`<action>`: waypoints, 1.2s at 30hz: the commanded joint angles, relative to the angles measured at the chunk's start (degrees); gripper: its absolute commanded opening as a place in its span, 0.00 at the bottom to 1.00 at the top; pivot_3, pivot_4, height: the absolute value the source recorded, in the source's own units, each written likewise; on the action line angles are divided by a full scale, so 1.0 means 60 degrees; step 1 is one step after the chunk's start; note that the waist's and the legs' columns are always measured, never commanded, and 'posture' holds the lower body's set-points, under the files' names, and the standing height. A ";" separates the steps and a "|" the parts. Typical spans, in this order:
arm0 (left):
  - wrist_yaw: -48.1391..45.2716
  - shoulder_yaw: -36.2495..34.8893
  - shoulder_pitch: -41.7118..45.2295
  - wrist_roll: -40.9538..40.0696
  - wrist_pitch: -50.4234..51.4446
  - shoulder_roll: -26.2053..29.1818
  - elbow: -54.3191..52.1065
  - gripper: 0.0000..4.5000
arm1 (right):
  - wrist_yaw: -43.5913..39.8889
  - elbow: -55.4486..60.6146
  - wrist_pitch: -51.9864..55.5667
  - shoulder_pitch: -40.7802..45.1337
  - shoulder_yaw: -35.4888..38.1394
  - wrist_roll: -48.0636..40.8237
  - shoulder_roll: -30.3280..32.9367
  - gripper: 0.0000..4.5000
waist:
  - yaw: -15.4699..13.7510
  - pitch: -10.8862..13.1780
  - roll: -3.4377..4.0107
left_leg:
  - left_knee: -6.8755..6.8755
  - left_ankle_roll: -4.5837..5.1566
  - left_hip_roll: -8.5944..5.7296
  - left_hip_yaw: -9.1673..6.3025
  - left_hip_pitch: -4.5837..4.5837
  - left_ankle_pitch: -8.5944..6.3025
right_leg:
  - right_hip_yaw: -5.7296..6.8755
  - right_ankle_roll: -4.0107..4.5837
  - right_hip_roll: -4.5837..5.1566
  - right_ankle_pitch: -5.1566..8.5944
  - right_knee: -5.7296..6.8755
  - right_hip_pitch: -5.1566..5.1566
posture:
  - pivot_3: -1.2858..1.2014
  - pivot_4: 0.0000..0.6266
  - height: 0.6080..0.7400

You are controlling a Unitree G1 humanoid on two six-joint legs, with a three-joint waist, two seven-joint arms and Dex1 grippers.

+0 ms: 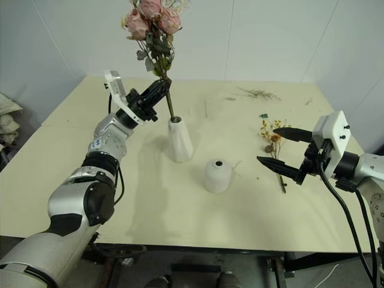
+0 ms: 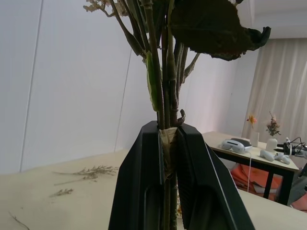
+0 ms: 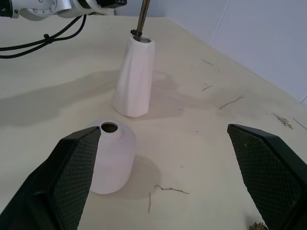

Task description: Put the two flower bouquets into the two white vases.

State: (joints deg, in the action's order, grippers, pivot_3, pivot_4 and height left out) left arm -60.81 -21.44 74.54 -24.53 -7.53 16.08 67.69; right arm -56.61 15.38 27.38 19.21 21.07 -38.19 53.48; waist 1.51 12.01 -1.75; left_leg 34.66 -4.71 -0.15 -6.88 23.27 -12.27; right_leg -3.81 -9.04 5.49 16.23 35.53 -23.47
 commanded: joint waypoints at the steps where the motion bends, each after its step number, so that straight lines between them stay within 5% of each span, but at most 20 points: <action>1: 0.0073 0.0015 0.0165 0.0112 -0.0214 -0.0024 -0.0003 0.02 | 0.0094 0.0187 -0.0226 0.0017 0.0350 -0.0043 -0.0027 1.00 | 0.0003 0.0000 0.0000 | 0.0000 0.0000 0.0000 0.0000 0.0000 0.0000 | 0.0000 0.0000 0.0000 0.0000 0.0000 0.0000 | 0.52 0.24 1.00; 36: 0.0896 -0.0194 0.0798 0.0411 -0.0400 -0.0083 0.0823 0.02 | 0.0307 0.0211 -0.0404 0.0026 0.0221 0.0133 -0.0148 1.00 | -0.0001 0.0000 0.0000 | 0.0002 0.0000 0.0000 0.0000 0.0000 0.0000 | 0.0000 -0.0001 0.0000 0.0000 0.0002 0.0000 | 0.52 0.24 1.00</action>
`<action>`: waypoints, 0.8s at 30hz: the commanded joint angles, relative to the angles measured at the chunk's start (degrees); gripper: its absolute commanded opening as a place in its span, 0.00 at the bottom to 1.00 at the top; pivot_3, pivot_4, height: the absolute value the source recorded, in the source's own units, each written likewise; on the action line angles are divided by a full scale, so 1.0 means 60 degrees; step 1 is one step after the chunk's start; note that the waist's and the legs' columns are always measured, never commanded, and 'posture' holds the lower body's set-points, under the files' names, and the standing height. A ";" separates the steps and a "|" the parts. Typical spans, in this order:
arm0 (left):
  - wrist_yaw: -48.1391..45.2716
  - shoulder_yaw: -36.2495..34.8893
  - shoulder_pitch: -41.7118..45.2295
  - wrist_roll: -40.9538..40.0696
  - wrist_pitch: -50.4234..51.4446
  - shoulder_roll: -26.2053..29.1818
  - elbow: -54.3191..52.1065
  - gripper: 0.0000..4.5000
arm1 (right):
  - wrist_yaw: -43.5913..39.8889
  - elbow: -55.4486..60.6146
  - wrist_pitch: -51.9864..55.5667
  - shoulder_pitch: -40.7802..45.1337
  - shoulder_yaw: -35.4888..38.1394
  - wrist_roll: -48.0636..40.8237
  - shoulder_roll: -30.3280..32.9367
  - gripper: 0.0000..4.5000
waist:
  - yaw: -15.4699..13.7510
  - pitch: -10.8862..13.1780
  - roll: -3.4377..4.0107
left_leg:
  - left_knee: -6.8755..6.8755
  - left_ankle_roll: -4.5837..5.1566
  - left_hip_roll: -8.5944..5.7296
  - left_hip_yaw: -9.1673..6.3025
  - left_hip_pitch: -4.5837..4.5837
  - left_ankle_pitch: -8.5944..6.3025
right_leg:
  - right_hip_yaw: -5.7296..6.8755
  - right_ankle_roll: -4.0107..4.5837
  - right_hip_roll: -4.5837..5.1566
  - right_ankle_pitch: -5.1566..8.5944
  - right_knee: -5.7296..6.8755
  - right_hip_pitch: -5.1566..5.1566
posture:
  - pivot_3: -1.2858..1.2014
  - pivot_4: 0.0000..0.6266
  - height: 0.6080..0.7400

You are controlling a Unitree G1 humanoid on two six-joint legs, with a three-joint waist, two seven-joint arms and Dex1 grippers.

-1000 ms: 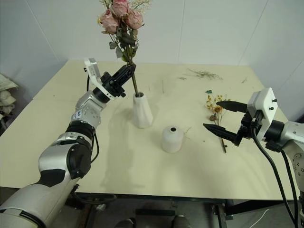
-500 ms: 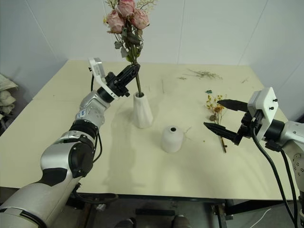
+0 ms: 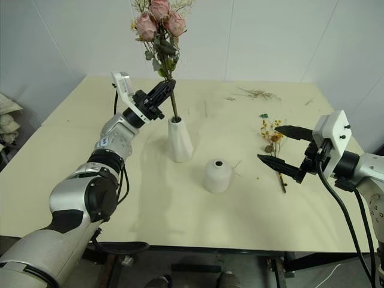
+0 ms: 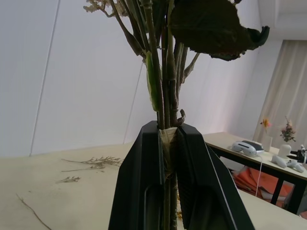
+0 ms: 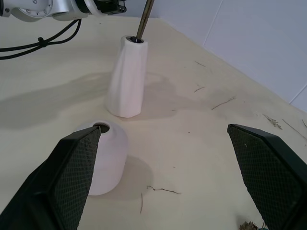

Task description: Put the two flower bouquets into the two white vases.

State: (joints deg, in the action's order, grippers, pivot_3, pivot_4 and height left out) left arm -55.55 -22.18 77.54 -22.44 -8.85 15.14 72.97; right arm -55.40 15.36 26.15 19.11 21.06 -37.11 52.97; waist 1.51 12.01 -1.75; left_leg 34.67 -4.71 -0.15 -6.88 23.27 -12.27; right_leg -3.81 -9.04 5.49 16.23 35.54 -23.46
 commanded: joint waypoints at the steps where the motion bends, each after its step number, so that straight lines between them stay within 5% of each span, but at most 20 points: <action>1: 0.0022 -0.0058 0.0283 0.0094 -0.0186 0.0056 -0.0059 0.02 | 0.0108 0.0222 -0.0198 0.0050 0.0218 -0.0039 -0.0068 1.00 | 0.0001 0.0000 0.0000 | 0.0000 0.0000 0.0000 0.0000 0.0000 0.0000 | 0.0000 0.0000 0.0000 0.0000 0.0000 0.0000 | 0.52 0.24 1.00; 19: -0.0317 0.0285 -0.0434 0.0840 -0.0247 0.0044 -0.0099 0.02 | 0.0268 0.0356 -0.0106 0.0059 0.0130 -0.0053 -0.0111 1.00 | 0.0002 0.0000 0.0000 | 0.0000 0.0000 0.0000 0.0000 0.0000 0.0000 | 0.0000 0.0000 0.0000 0.0000 0.0001 0.0000 | 0.52 0.24 1.00; 24: -0.0995 0.0481 -0.0493 0.0917 0.0248 0.0230 -0.0195 0.36 | 0.0277 0.0332 -0.0111 0.0091 0.0091 -0.0042 -0.0114 1.00 | 0.0013 0.0000 0.0000 | 0.0000 0.0000 0.0000 0.0000 0.0000 0.0000 | 0.0000 0.0000 0.0000 0.0000 0.0002 0.0000 | 0.52 0.24 1.00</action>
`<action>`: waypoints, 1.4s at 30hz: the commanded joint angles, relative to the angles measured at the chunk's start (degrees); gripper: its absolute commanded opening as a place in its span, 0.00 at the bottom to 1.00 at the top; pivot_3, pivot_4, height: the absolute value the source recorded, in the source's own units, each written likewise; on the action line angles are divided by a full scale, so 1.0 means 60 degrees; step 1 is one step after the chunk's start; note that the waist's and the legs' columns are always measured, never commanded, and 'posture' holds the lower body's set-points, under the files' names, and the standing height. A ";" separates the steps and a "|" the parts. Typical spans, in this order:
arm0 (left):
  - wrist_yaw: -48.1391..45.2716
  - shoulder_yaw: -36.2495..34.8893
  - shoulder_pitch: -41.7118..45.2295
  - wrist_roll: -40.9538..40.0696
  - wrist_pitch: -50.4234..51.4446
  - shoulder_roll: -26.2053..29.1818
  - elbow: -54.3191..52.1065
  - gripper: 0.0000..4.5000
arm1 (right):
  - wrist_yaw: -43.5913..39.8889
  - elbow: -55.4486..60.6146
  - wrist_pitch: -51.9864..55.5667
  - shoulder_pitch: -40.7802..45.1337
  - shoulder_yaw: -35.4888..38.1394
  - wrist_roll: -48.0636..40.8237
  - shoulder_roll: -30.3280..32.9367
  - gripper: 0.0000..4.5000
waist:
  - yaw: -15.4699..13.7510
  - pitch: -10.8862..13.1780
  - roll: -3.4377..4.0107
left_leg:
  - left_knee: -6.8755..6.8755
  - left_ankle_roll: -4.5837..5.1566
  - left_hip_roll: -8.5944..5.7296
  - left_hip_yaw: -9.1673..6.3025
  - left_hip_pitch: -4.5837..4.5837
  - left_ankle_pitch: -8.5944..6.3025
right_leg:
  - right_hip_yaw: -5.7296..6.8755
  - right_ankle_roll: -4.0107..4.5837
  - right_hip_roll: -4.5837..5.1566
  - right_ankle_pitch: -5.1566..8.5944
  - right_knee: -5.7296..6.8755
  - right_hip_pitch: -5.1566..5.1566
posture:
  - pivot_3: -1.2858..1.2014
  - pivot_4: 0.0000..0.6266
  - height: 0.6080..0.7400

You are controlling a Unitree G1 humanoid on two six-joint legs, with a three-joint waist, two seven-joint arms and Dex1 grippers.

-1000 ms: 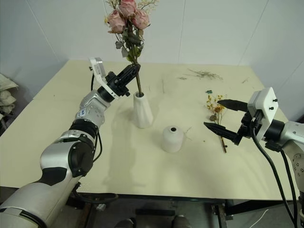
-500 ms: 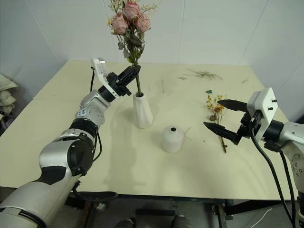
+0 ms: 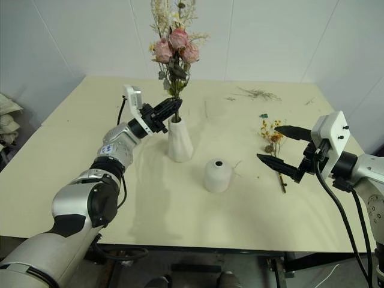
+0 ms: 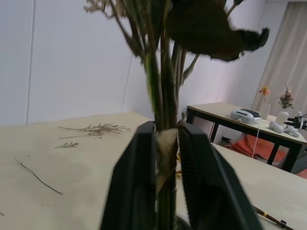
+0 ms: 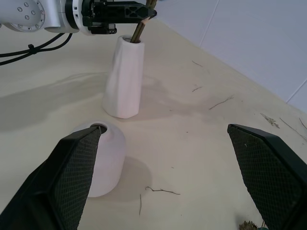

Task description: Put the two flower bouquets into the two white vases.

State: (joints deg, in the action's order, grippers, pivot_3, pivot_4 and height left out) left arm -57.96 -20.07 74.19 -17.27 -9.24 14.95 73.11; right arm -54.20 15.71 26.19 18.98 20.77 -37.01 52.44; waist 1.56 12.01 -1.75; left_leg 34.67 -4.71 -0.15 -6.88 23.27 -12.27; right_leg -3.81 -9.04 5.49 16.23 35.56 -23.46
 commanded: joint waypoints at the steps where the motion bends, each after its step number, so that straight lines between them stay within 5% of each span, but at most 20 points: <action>1: -0.0813 0.0174 0.0055 0.0048 0.0451 0.0303 -0.0261 0.43 | 0.0079 0.0266 -0.0120 0.0122 0.0130 -0.0054 -0.0026 1.00 | 0.0006 0.0000 0.0000 | 0.0000 0.0000 0.0000 0.0000 0.0000 0.0000 | 0.0000 0.0000 0.0000 0.0000 0.0000 0.0000 | 0.52 0.24 1.00; 9: -0.1977 0.0428 0.0016 0.0095 0.0572 0.1113 -0.0729 1.00 | 0.0067 0.0231 -0.0110 0.0125 0.0082 -0.0028 -0.0014 1.00 | 0.0012 0.0000 0.0000 | 0.0000 0.0000 0.0000 -0.0001 0.0000 0.0000 | 0.0000 0.0000 -0.0001 0.0000 0.0001 0.0000 | 0.52 0.24 1.00; 18: -0.4158 0.1433 -0.0638 0.0711 0.0628 0.2895 -0.1537 1.00 | 0.0330 0.0132 0.0264 0.0044 -0.0020 0.0263 0.0133 1.00 | 0.0011 -0.0001 0.0002 | -0.0002 0.0001 0.0001 0.0000 -0.0004 0.0000 | 0.0000 0.0002 -0.0001 0.0001 0.0007 0.0000 | 0.52 0.24 1.00; 28: -0.5523 0.0803 -0.2010 -0.0854 0.1883 0.4170 -0.4172 1.00 | 0.1735 -0.0811 0.1868 0.0535 -0.1295 0.1673 0.0144 1.00 | 0.0039 0.0000 0.0010 | -0.0006 0.0005 0.0007 -0.0001 -0.0008 -0.0003 | -0.0001 0.0015 0.0000 0.0008 0.0017 -0.0003 | 0.52 0.24 1.00; 42: -0.4912 -0.0164 -0.6384 -0.4192 0.5241 0.5144 -1.0434 1.00 | 0.3080 -0.6121 0.4787 0.4869 -0.3698 0.3710 -0.0747 1.00 | 0.0210 0.0018 0.0037 | -0.0019 0.0002 0.0017 -0.0001 -0.0015 0.0000 | -0.0001 0.0050 -0.0003 0.0019 0.0046 -0.0024 | 0.52 0.24 1.00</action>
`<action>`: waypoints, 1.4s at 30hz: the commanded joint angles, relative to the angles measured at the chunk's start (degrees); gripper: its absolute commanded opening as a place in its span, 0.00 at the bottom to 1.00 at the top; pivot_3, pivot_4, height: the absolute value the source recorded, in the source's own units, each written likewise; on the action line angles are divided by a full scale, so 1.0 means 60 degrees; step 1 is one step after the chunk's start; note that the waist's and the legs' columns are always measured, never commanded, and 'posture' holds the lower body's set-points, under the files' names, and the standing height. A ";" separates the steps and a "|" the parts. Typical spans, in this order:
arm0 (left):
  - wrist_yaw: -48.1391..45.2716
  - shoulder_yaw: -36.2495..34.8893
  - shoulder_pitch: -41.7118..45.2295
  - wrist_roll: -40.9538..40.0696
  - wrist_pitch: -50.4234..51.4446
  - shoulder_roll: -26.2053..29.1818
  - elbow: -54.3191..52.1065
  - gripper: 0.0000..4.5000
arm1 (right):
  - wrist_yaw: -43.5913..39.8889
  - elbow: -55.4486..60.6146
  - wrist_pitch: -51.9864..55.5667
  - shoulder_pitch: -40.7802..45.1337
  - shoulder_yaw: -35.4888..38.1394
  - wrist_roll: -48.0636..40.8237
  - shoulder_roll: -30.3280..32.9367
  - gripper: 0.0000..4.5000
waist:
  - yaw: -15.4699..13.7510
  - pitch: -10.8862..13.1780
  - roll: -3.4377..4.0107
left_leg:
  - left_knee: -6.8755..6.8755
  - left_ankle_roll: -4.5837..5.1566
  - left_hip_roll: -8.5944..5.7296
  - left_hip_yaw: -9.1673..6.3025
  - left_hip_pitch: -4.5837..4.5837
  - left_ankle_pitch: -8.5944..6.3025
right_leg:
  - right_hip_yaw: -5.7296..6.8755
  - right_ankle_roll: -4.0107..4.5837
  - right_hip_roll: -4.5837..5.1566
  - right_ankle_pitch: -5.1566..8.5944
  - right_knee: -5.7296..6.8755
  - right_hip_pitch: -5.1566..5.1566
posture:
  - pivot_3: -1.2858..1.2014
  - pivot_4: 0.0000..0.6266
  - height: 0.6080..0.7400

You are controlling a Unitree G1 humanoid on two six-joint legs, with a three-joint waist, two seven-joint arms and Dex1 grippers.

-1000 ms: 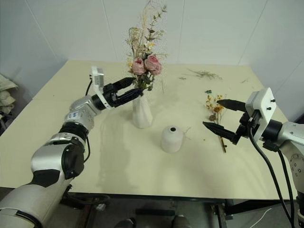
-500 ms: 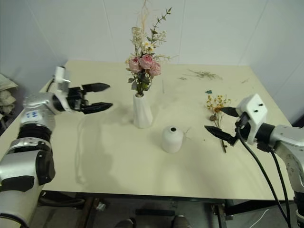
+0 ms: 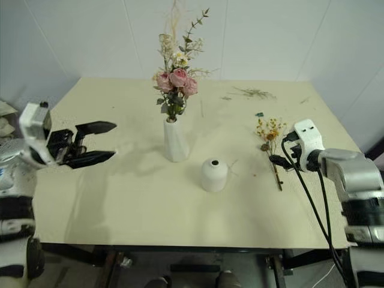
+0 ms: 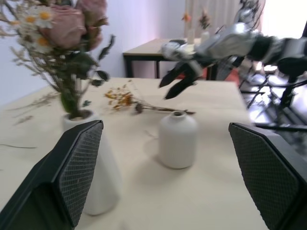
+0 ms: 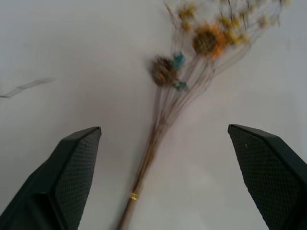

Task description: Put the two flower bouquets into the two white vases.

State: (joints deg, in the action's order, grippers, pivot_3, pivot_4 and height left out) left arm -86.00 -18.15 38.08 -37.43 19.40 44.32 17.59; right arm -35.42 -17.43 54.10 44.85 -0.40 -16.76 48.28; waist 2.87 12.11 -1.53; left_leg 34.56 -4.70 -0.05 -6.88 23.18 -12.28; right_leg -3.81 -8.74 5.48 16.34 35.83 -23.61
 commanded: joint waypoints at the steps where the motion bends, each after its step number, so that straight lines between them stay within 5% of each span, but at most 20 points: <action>1: -0.0083 -0.0611 -0.0610 -0.1025 0.0616 0.0255 -0.1508 1.00 | -0.0119 -0.0873 0.0114 0.0755 -0.0276 0.0424 -0.0120 1.00 | 0.0008 0.0000 0.0001 | -0.0003 0.0000 0.0000 -0.0001 0.0001 0.0000 | 0.0001 0.0002 -0.0001 0.0002 -0.0001 0.0000 | 0.52 0.24 1.00; 11: 0.0424 -0.1483 -0.2377 -0.2220 0.1379 0.0509 -0.3661 1.00 | -0.0671 -0.2927 0.0204 0.2093 -0.1165 0.1282 -0.0749 1.00 | 0.0065 0.0003 0.0005 | -0.0030 0.0000 0.0000 0.0005 0.0000 0.0000 | 0.0000 0.0001 0.0000 0.0002 -0.0028 -0.0003 | 0.52 0.24 1.00; 25: 0.0710 -0.2152 -0.2873 -0.2390 0.1578 0.1178 -0.3458 1.00 | -0.0804 -0.4644 -0.0349 0.3001 -0.1250 0.1955 -0.1524 1.00 | 0.0083 0.0006 0.0010 | -0.0041 0.0000 0.0000 0.0006 -0.0001 0.0000 | 0.0001 0.0003 -0.0001 0.0002 -0.0034 -0.0005 | 0.52 0.24 1.00; 38: 0.0752 -0.1728 -0.2472 -0.2271 0.1460 0.1097 -0.3180 1.00 | -0.1189 -0.3801 0.0624 0.2712 -0.1080 0.2002 -0.1455 0.05 | 0.0083 0.0006 0.0010 | -0.0048 0.0000 0.0000 0.0005 -0.0004 0.0000 | 0.0001 0.0004 -0.0002 0.0003 -0.0035 -0.0006 | 0.52 0.24 1.00; 42: 0.0664 -0.1575 -0.2287 -0.2276 0.1488 0.1122 -0.3033 1.00 | -0.0865 -0.2370 0.0088 0.2152 -0.0164 0.1586 -0.1485 0.02 | 0.0065 0.0007 0.0013 | -0.0051 -0.0001 0.0000 0.0005 -0.0002 0.0000 | 0.0001 0.0004 -0.0002 0.0003 -0.0037 -0.0006 | 0.52 0.24 1.00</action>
State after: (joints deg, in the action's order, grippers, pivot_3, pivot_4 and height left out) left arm -81.65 -27.17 23.49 -50.55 28.77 50.30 -0.96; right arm -41.78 -36.17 56.69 57.56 -4.91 -5.99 38.63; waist 3.26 12.16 -1.45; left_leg 34.25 -4.70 -0.05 -6.85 23.17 -12.28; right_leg -3.81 -8.72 5.47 16.36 35.61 -23.65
